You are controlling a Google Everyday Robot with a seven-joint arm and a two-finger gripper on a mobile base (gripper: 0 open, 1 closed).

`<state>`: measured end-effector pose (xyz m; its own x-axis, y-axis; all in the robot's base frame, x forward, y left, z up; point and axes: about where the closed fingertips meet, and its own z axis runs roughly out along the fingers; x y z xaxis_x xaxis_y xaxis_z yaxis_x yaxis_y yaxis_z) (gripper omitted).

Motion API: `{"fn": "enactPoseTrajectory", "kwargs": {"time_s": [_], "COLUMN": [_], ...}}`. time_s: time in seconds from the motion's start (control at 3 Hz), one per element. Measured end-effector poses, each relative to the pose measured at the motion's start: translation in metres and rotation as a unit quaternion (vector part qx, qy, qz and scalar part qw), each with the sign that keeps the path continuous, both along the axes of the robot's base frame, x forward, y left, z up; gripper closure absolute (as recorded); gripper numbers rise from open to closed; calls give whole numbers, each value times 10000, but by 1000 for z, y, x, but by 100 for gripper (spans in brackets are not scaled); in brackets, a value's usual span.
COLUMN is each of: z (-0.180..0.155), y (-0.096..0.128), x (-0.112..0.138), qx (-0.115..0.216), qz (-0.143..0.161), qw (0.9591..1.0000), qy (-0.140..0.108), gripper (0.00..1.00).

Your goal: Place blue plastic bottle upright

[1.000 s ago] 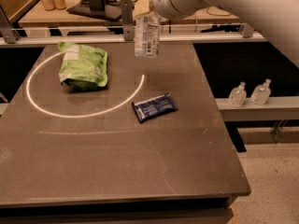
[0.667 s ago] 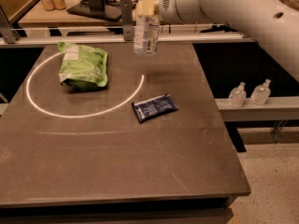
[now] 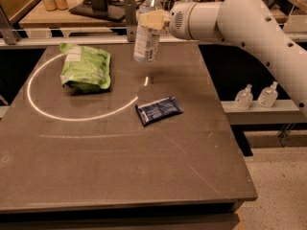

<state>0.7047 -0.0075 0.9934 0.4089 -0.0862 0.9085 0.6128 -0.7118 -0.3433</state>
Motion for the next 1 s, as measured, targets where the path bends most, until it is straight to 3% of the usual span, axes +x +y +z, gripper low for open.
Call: {"fn": "enactPoseTrajectory", "kwargs": {"time_s": [0.33, 0.67, 1.0], "z": [-17, -32, -43], "y": [2, 3, 3], "x": [-7, -11, -12], "qx": [-372, -776, -1014], "qz": [372, 548, 605], "qw": [9973, 9890, 9804], "qy": [-511, -1137, -1578], "gripper": [100, 100, 87]}}
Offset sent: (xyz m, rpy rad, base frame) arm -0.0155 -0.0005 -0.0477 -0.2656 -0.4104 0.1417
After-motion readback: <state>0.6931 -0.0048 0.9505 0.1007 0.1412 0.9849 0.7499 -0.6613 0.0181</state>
